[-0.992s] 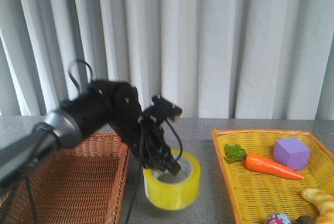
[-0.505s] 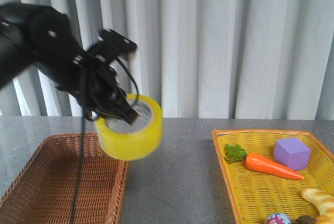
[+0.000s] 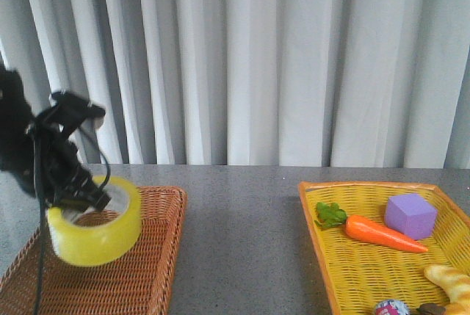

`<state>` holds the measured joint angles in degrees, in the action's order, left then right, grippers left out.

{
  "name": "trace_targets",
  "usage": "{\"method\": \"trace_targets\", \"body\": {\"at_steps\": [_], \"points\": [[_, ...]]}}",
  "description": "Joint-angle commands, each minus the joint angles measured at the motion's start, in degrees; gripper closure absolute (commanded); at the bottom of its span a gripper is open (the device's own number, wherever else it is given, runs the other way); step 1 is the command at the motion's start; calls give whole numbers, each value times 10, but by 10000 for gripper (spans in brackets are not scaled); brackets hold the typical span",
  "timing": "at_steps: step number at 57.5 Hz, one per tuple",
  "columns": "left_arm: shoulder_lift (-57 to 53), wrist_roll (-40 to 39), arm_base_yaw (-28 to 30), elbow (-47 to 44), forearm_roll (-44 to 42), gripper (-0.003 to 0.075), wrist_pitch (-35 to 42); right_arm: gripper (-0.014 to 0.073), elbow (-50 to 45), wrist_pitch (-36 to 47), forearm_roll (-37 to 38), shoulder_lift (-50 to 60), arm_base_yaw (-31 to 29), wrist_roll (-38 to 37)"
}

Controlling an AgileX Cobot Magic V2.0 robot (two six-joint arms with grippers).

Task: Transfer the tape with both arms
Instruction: 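Lift the tape roll with the left gripper over the brown basket, then lower the tape into the brown basket and open the left gripper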

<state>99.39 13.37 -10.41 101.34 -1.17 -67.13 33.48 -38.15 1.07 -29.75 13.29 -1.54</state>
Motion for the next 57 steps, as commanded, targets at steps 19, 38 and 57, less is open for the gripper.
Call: {"method": "trace_targets", "body": {"at_steps": [19,38,57], "points": [[15,-8,35,-174,42,584,277,127,14,37,4,-2,-4,2],[51,-13,35,-173,51,490,301,127,14,37,4,-2,-4,2],[-21,-12,35,-173,43,167,263,127,14,37,4,-2,-4,2]]}}
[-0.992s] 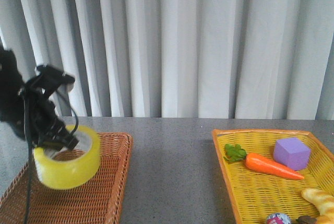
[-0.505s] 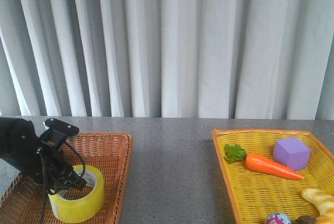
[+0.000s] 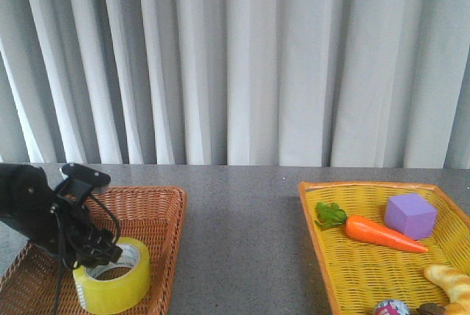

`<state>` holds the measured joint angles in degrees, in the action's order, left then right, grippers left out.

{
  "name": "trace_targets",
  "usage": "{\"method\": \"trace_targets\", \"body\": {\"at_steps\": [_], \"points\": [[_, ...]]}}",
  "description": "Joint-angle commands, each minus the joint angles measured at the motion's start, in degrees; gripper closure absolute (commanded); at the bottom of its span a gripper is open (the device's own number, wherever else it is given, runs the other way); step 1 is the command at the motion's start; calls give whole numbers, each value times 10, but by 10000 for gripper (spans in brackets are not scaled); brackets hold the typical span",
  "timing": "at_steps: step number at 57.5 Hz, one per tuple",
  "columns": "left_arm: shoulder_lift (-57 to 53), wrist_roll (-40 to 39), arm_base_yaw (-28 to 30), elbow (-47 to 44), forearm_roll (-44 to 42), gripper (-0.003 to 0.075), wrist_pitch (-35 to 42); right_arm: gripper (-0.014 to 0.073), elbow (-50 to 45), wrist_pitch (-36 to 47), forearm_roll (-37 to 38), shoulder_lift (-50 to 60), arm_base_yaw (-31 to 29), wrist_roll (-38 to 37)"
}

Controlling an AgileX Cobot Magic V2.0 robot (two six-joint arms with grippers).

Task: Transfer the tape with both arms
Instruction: 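Lower the tape into the brown basket and open the left gripper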

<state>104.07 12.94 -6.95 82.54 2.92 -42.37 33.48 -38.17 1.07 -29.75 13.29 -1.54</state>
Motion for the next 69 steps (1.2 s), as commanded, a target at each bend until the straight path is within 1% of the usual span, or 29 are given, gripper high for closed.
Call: {"method": "trace_targets", "body": {"at_steps": [1,16,20,28,36,45,54,61,65,69], "points": [[-78,-8,0,15,2,166,13,127,14,37,4,-2,-4,2],[-203,-8,0,13,6,181,-62,127,14,37,4,-2,-4,2],[-241,-8,0,-6,19,186,-63,127,14,37,4,-2,-4,2],[-332,2,0,-100,48,186,-34,127,14,38,4,-2,-4,2],[-433,2,0,-219,49,186,10,127,14,38,4,-2,-4,2],[-524,2,0,-325,51,186,32,127,14,38,4,-2,-4,2],[-587,2,0,-405,61,186,32,127,14,39,3,-2,-4,2],[-621,2,0,-448,63,186,36,127,14,39,2,-2,-4,2],[-634,2,0,-465,63,199,47,127,14,37,2,-2,-4,2],[-645,2,0,-474,63,232,62,135,14,37,2,-2,-4,2]]}}
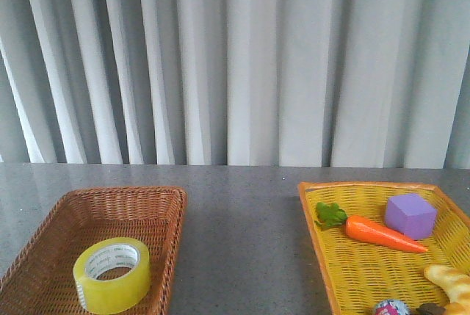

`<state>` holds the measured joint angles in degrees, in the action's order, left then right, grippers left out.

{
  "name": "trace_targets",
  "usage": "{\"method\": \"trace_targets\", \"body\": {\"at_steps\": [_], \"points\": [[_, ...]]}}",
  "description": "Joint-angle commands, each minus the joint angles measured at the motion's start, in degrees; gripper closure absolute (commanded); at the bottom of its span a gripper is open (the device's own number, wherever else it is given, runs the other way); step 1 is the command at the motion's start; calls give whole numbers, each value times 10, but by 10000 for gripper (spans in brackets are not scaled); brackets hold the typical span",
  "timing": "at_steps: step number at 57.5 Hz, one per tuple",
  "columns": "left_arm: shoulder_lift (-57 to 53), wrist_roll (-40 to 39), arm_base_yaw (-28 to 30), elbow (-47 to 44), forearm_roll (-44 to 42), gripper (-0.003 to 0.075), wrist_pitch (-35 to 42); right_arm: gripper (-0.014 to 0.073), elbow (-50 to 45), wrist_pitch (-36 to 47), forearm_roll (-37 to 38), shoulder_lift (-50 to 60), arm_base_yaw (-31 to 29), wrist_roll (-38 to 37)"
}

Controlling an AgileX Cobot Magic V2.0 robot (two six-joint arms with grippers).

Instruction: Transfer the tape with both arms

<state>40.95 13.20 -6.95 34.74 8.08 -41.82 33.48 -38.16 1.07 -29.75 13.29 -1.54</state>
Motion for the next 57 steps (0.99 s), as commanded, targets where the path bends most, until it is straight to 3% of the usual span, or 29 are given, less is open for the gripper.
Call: {"method": "trace_targets", "body": {"at_steps": [1,9,26,29,57], "points": [[-14,0,0,2,11,241,60,139,14,37,2,-2,-4,2],[-17,0,0,2,11,370,74,235,14,36,2,-2,-4,2],[-17,-7,0,2,13,680,100,586,14,26,2,-2,-4,2],[-17,-7,0,2,13,723,102,608,14,24,2,-2,-4,2],[-17,-33,0,2,13,727,102,602,14,24,3,-2,-4,2]]}}
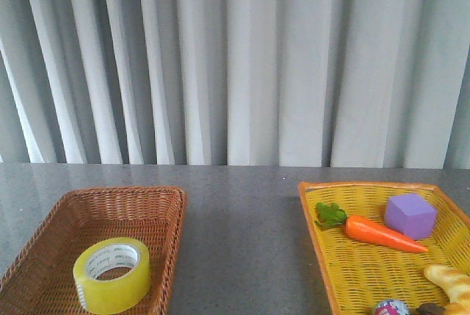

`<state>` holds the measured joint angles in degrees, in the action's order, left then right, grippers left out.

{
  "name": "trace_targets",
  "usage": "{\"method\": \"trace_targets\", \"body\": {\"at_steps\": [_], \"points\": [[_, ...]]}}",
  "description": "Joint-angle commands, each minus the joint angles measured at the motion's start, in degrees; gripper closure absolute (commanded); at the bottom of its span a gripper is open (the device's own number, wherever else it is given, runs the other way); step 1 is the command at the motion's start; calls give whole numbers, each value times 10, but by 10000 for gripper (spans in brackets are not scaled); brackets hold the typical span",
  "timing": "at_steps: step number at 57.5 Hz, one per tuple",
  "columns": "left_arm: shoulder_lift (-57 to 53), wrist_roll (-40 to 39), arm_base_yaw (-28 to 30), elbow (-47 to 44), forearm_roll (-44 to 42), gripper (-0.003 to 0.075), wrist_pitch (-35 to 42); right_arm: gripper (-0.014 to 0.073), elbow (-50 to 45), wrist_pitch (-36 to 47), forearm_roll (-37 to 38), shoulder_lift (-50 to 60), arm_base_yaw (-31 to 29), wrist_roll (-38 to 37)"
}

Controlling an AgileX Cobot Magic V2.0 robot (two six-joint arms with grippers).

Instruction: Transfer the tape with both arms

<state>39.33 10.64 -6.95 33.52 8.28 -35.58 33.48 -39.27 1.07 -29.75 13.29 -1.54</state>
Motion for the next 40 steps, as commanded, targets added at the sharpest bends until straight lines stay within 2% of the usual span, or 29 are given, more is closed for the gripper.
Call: {"method": "trace_targets", "body": {"at_steps": [1,14,19,23,36,40], "points": [[-1,-7,0,14,11,727,40,602,14,36,3,-2,-4,2],[-9,-6,0,13,8,727,40,601,14,36,2,-2,-4,2],[-45,-7,0,-17,1,727,54,602,14,36,3,-2,-4,2],[-89,-8,0,-67,-6,727,102,601,14,36,3,-2,-4,2],[-258,-16,3,-270,-3,727,356,601,14,36,3,-2,-4,2],[-295,-37,6,-313,-3,727,399,601,14,35,3,-2,-4,2]]}}
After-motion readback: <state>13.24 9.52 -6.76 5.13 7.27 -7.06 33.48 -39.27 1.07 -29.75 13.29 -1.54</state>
